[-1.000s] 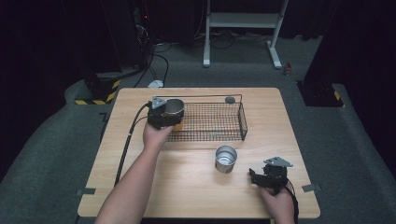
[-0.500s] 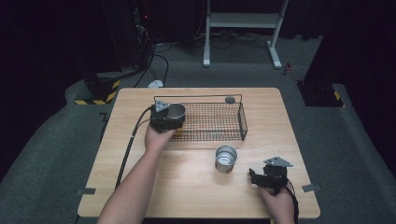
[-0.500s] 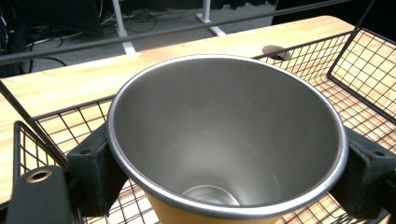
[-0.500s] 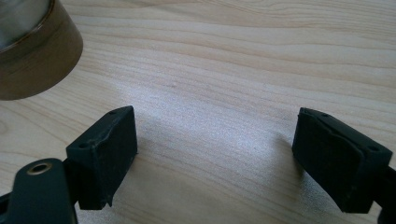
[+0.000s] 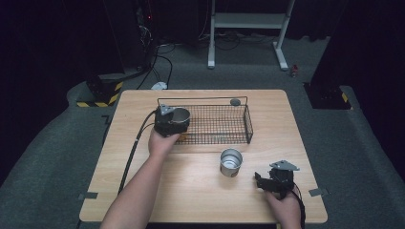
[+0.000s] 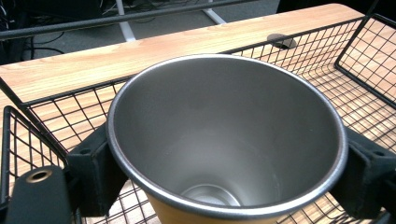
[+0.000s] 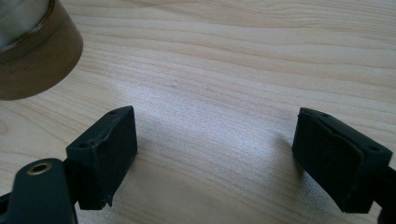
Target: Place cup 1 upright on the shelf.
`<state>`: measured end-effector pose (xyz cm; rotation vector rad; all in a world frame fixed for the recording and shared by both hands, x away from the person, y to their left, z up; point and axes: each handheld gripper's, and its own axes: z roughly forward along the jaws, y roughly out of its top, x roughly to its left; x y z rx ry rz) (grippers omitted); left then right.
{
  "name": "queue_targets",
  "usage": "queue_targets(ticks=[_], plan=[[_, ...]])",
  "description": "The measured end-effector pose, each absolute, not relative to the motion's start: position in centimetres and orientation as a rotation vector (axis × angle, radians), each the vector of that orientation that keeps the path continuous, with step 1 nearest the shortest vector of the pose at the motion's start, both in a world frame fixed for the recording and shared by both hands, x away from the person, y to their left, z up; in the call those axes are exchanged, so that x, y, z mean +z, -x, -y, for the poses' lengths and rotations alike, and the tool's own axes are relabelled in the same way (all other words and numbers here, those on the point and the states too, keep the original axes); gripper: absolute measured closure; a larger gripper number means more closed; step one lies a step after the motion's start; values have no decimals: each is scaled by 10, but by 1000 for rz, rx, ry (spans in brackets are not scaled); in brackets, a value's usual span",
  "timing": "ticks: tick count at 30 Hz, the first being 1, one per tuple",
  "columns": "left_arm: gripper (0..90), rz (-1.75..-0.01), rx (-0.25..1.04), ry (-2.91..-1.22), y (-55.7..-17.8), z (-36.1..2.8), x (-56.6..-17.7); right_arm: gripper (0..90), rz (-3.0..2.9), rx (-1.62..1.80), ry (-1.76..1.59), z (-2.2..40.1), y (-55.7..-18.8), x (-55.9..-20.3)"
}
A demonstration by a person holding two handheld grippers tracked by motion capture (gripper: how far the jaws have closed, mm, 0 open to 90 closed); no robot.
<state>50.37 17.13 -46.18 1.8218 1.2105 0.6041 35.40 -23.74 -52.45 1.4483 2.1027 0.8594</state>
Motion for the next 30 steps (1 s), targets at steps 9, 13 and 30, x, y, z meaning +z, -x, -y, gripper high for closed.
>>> queue_targets(ticks=[9,13,30], plan=[[132,-1222,601,-1818,-506,-174,-463,138,-2102,861,-1445,237,-354,-525],[132,-1216,602,-1824,-505,-173,-463,138,-2102,861,-1447,237,-354,-525],[133,-1189,647,-1850,-499,-174,-468,138,-2105,860,-1443,237,-354,-524]])
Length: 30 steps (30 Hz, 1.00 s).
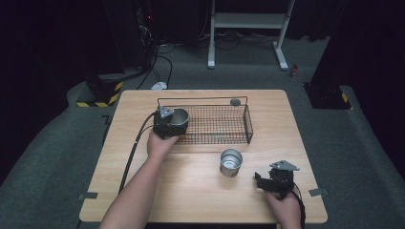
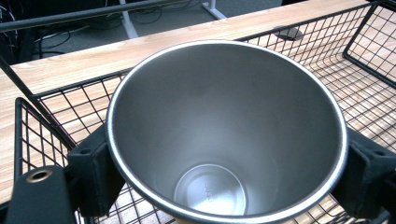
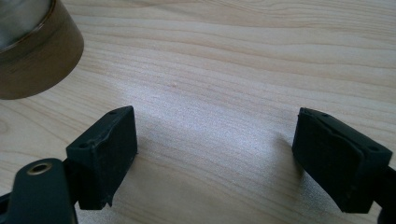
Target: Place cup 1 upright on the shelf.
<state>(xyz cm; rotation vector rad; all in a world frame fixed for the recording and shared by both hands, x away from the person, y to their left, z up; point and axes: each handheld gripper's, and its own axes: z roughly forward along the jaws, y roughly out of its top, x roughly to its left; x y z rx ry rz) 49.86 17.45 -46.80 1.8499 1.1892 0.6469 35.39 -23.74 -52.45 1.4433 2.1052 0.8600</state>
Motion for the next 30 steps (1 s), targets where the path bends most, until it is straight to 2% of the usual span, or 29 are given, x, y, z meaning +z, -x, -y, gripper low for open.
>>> queue_targets(ticks=[12,18,22,30], plan=[[132,-1191,637,-1862,-498,-174,-468,139,-2105,860,-1443,237,-354,-525],[74,-1215,628,-1871,-500,-174,-467,139,-2105,860,-1443,237,-354,-525],[2,-1246,643,-1862,-500,-174,-465,139,-2105,860,-1443,237,-354,-525],[1,-1246,621,-1852,-499,-174,-461,139,-2104,860,-1444,237,-354,-525]])
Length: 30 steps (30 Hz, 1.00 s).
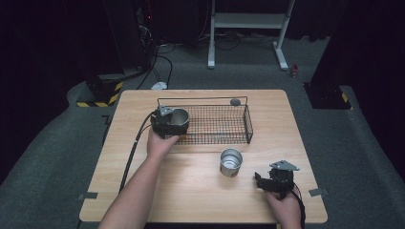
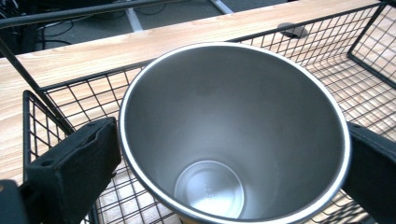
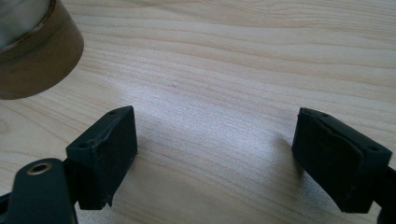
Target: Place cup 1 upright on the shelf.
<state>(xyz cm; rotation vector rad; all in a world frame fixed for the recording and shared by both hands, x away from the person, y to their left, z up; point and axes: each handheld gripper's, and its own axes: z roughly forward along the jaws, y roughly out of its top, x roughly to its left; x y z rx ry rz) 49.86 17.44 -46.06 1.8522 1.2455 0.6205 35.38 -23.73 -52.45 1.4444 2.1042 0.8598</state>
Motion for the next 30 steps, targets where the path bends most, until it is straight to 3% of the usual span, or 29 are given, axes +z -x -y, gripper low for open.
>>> queue_targets(ticks=[30], plan=[[1,-1247,613,-1816,-473,-188,-443,141,-2100,859,-1444,237,-353,-525]])
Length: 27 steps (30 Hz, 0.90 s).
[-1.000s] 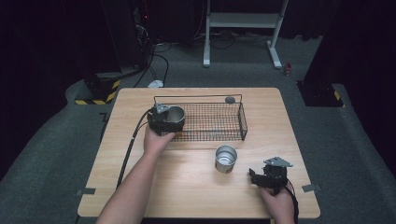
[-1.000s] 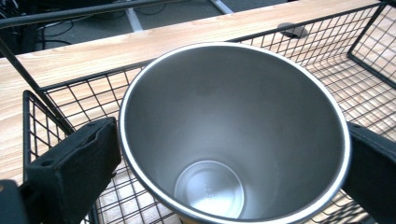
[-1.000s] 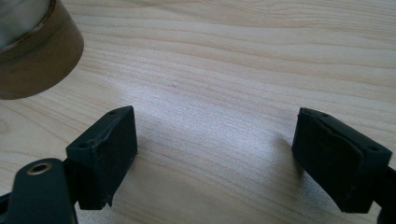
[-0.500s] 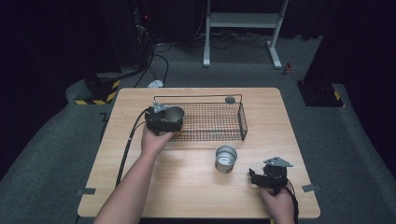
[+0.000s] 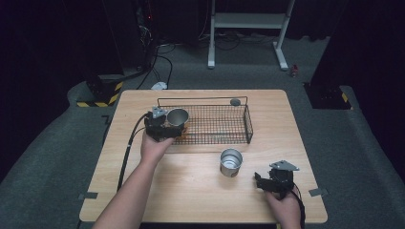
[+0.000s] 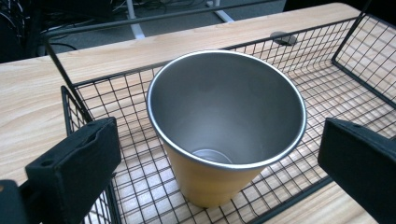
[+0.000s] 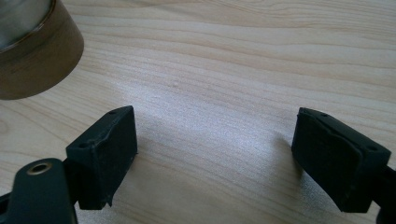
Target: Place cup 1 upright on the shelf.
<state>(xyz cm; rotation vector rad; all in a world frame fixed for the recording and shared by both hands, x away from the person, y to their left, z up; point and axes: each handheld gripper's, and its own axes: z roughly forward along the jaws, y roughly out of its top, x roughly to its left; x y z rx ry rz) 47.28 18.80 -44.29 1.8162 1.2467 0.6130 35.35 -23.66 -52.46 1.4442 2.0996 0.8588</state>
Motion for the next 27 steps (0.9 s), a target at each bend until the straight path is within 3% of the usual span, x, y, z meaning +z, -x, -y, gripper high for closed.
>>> queue_targets(ticks=[27], plan=[[8,-1231,583,-1813,-439,-208,-446,142,-2097,860,-1448,236,-353,-525]])
